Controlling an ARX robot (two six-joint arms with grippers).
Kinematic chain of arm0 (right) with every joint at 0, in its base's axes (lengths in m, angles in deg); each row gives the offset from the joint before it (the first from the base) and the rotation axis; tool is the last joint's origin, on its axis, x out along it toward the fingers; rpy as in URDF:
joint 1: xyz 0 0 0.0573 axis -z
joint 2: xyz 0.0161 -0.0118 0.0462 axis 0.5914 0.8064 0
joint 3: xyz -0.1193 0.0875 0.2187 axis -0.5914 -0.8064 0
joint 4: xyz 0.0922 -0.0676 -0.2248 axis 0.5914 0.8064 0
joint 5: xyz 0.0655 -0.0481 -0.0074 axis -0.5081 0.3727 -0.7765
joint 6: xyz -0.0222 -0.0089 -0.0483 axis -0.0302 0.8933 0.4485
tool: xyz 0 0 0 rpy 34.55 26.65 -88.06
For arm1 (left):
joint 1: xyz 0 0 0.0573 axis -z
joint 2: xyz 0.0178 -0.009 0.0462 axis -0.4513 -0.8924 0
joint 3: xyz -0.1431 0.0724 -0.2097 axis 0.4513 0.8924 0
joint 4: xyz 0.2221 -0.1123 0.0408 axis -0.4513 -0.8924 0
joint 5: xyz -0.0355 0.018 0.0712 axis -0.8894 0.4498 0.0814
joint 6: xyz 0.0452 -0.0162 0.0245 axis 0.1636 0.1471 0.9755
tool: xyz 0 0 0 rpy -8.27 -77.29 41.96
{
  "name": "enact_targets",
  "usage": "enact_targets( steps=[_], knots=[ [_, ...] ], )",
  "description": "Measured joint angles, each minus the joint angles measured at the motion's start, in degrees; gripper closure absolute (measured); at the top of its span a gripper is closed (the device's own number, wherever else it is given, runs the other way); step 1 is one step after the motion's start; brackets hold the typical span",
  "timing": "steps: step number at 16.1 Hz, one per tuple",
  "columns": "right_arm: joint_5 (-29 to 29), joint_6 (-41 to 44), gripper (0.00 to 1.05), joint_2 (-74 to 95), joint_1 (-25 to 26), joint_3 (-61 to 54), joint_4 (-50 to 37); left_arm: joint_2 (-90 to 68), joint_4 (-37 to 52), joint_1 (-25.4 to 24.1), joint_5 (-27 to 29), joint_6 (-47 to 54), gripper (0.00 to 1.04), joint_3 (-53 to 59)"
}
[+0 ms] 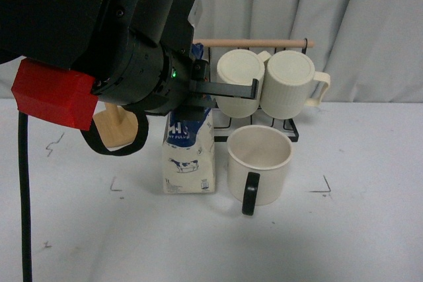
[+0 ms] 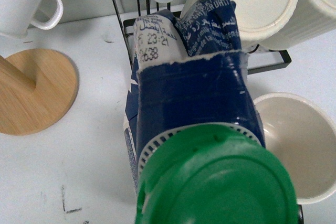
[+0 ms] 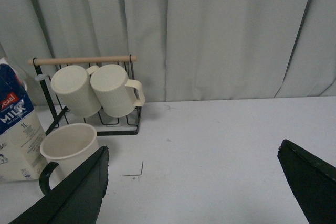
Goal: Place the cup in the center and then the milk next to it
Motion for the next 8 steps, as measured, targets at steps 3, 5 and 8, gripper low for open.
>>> enact_targets(
  steps=[3,5,8],
  knots=[
    [0.0,0.0,0.06,0.0,0.0,0.0,0.0,-0.44,0.85,0.11,0.52,-0.04,0.93,0.68],
    [0.02,0.0,0.06,0.0,0.0,0.0,0.0,-0.42,1.92,0.28,0.74,-0.15,0.76,0.7],
    [0.0,0.0,0.06,0.0,0.0,0.0,0.02,-0.26,1.36,0.37,0.28,-0.48,0.39,0.74]
  ],
)
